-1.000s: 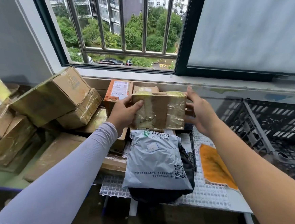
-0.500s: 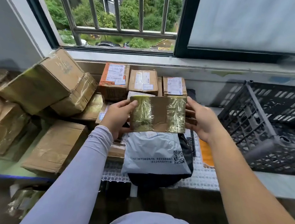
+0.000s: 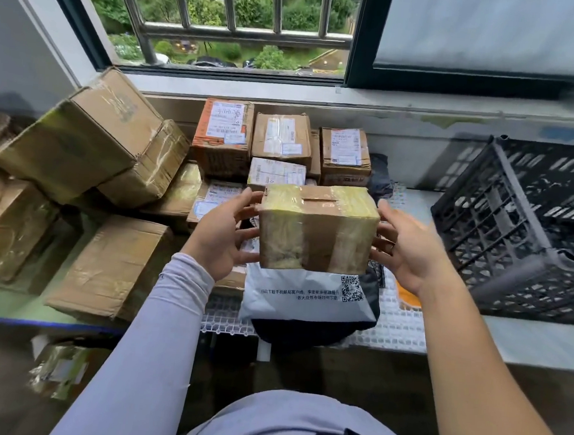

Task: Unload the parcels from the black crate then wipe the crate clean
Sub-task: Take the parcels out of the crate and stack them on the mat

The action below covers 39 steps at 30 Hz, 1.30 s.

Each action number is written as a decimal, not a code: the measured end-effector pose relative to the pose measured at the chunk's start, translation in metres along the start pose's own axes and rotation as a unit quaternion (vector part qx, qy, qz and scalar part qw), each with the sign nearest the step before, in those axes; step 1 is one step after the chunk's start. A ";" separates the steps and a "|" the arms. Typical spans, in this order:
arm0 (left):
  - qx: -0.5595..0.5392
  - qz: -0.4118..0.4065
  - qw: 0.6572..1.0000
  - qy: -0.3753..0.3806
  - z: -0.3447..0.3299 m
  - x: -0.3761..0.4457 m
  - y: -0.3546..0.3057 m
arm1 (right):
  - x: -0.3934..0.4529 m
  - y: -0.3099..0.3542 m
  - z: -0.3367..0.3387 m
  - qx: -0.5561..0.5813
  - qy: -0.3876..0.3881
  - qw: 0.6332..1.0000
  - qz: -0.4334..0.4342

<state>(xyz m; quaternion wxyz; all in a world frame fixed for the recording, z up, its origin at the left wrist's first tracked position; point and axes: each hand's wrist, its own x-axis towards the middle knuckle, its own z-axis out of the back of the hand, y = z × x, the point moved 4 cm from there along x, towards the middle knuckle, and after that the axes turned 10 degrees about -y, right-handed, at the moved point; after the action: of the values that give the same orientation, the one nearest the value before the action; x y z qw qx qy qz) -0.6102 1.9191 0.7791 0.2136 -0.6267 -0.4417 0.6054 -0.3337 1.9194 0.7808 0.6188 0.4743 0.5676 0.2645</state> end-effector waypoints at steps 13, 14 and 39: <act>-0.090 -0.034 0.995 0.028 0.003 -0.006 -0.013 | -0.013 0.006 -0.006 0.096 0.033 0.992 0.071; -0.090 -0.038 0.995 0.022 0.004 -0.006 -0.014 | -0.015 0.007 -0.007 0.111 0.027 0.991 0.075; -0.093 -0.031 0.995 -0.017 0.007 -0.013 -0.004 | -0.017 -0.005 -0.010 0.004 -0.052 0.972 0.229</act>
<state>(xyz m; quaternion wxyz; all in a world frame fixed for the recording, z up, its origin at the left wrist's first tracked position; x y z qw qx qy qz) -0.6160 1.9089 0.7881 0.1653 -0.6194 -0.5192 0.5652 -0.3482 1.9050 0.7849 0.5682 0.6073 0.4119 0.3724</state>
